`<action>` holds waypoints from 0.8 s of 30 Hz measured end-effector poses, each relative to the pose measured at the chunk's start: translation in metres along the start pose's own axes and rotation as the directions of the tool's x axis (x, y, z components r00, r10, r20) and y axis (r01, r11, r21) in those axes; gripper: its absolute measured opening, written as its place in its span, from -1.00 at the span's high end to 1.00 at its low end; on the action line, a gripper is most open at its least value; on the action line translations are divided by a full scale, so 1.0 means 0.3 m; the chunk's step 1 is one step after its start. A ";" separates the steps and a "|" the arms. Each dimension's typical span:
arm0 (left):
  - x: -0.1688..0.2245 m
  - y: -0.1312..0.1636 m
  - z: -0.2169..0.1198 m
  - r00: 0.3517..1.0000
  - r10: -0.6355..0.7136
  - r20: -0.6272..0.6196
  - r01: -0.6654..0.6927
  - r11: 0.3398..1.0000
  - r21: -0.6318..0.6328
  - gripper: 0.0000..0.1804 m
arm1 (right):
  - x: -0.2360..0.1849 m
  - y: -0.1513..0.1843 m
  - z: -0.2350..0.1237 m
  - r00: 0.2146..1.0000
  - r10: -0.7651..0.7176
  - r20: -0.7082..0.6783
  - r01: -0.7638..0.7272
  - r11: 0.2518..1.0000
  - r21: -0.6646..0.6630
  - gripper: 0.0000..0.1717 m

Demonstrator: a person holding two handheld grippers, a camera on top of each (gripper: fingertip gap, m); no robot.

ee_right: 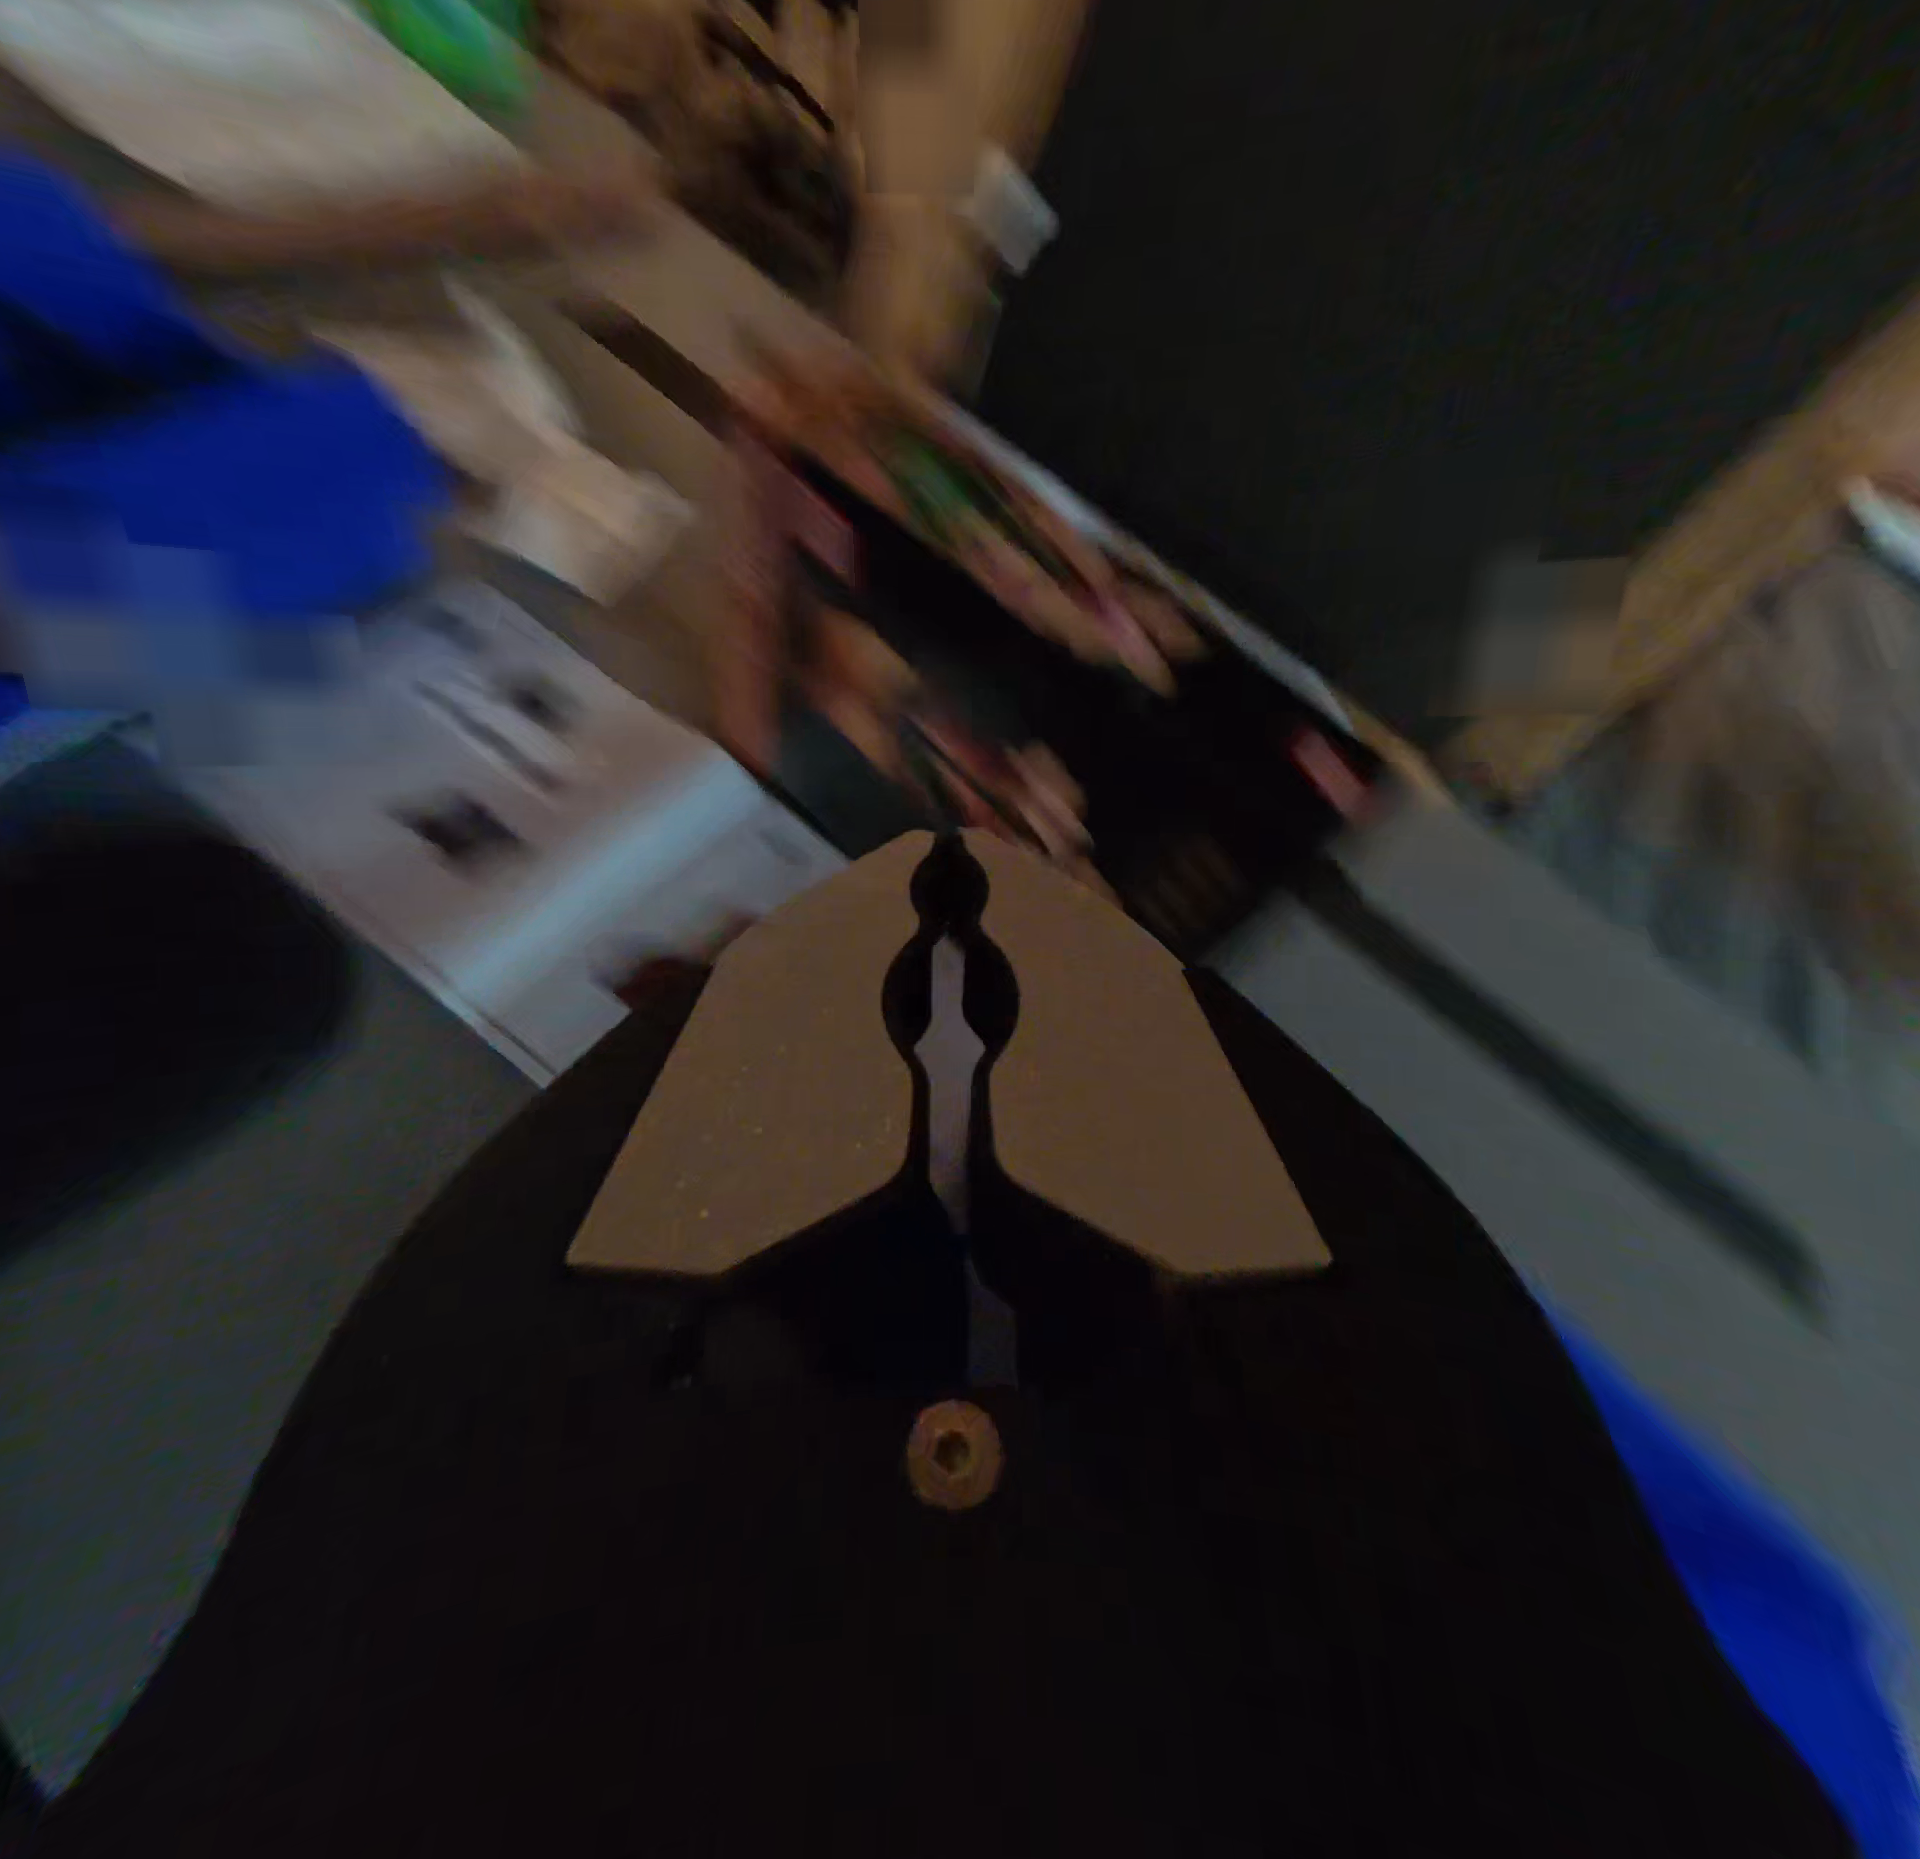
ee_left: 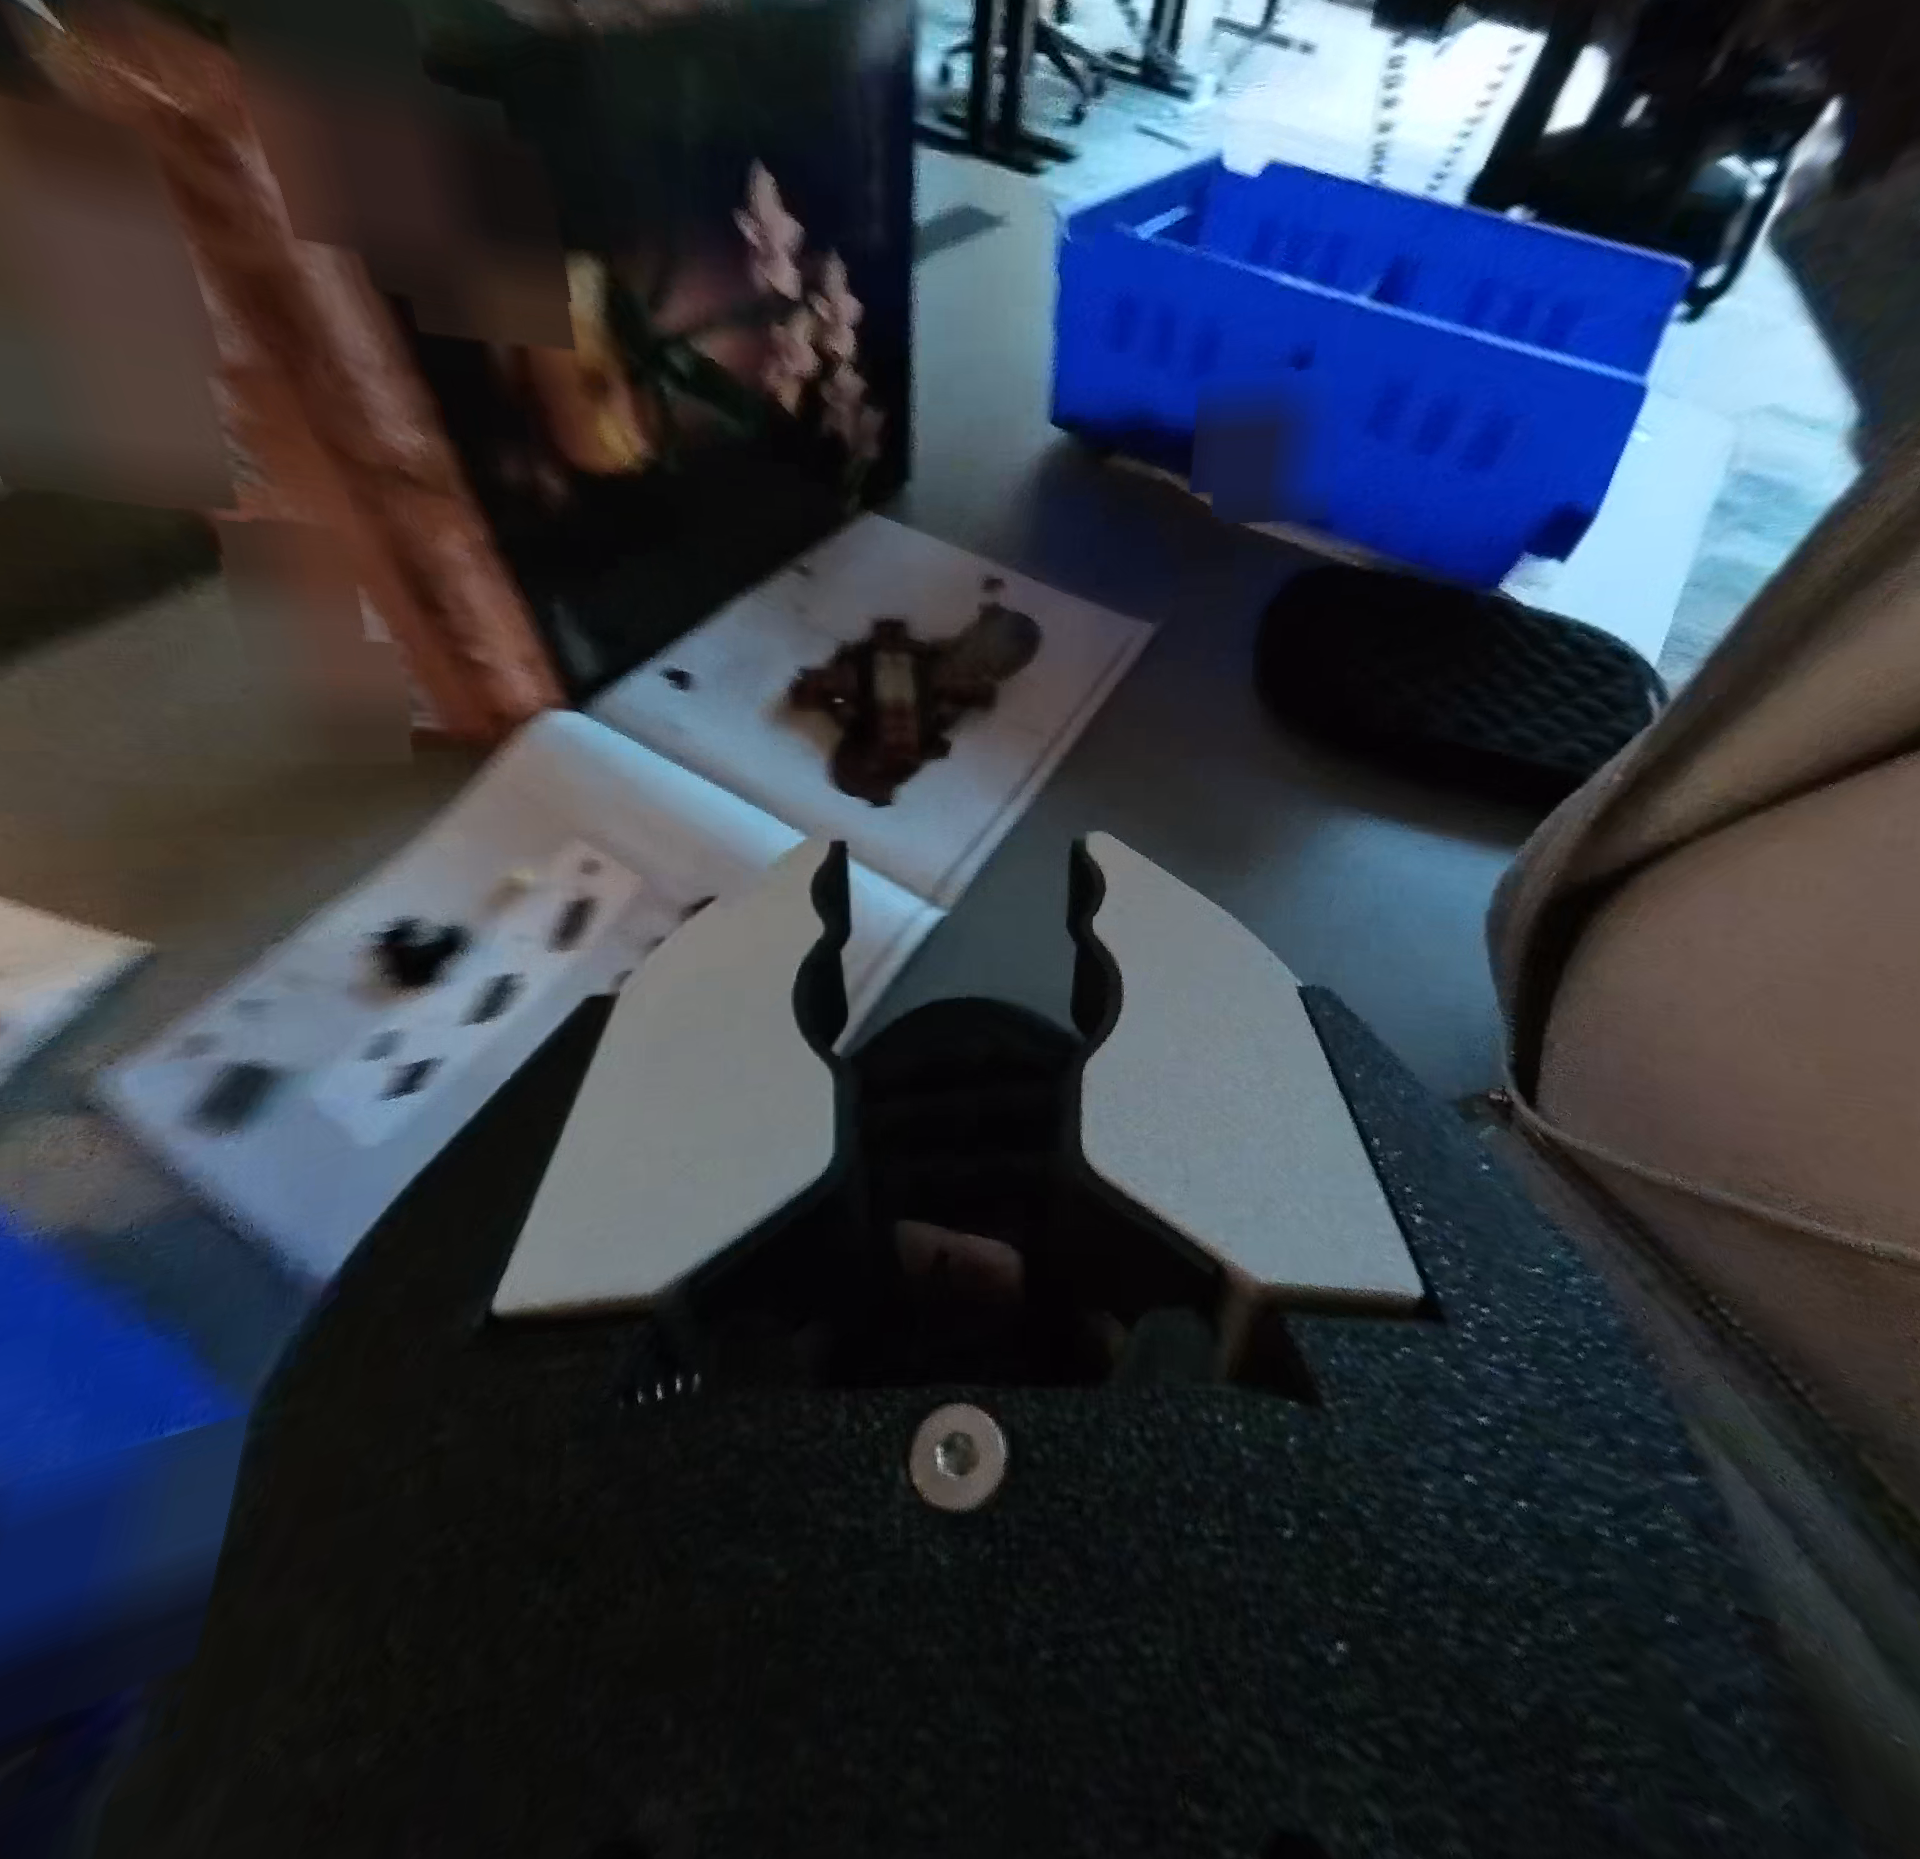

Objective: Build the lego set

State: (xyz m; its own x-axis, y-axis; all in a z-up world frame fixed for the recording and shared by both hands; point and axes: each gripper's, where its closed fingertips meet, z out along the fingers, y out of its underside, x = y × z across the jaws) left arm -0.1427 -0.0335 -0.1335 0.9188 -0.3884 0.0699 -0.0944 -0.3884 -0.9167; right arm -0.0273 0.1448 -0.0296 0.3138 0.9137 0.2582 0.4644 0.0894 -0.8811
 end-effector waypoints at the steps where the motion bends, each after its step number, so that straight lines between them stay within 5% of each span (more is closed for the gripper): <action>1: -0.015 -0.023 -0.040 1.000 -0.003 0.013 0.002 1.000 0.012 0.54 | -0.067 -0.062 0.029 0.998 -0.029 0.061 0.025 0.997 0.070 1.00; 3: -0.046 -0.068 -0.134 0.999 -0.019 0.042 0.017 0.998 0.054 0.54 | -0.203 -0.165 0.084 0.979 -0.056 0.196 0.020 0.983 0.181 0.77; 5: -0.057 -0.141 -0.233 0.997 -0.059 0.039 0.053 0.988 0.148 0.52 | -0.337 -0.208 0.127 0.935 -0.123 0.333 0.045 0.971 0.233 1.00; 8: -0.044 -0.226 -0.355 0.997 -0.077 0.013 0.070 0.952 0.297 0.52 | -0.458 -0.209 0.199 0.886 -0.125 0.446 0.023 0.973 0.228 1.00; 12: -0.094 -0.204 -0.476 0.989 -0.067 0.134 0.029 0.962 0.273 0.49 | -0.587 -0.154 0.267 0.801 -0.074 0.594 -0.050 0.981 0.189 0.89; 15: -0.290 -0.095 -0.615 0.881 -0.060 0.469 -0.005 0.991 0.135 0.51 | -0.651 -0.078 0.320 0.743 -0.058 0.666 -0.041 0.990 0.133 1.00; 18: -0.538 0.104 -0.802 0.636 -0.161 0.755 0.186 0.981 0.052 0.57 | -0.685 -0.034 0.373 0.707 -0.006 0.707 -0.082 0.993 0.090 0.98; 20: -0.614 0.219 -0.845 0.603 -0.248 0.759 0.299 0.951 0.072 0.59 | -0.716 -0.008 0.399 0.666 0.039 0.745 -0.114 0.992 0.049 0.85; 24: -0.692 0.347 -0.890 0.549 -0.369 0.750 0.395 0.905 0.156 0.52 | -0.744 0.083 0.477 0.685 0.045 0.727 -0.053 0.999 -0.011 1.00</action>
State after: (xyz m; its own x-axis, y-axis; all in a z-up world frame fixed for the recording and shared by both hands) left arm -0.4455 -0.2163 -0.1384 0.8267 0.5568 0.0811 0.3373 -0.3750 -0.8635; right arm -0.2043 -0.0002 -0.1660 -0.3658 0.9184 -0.1506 0.4564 0.0360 -0.8890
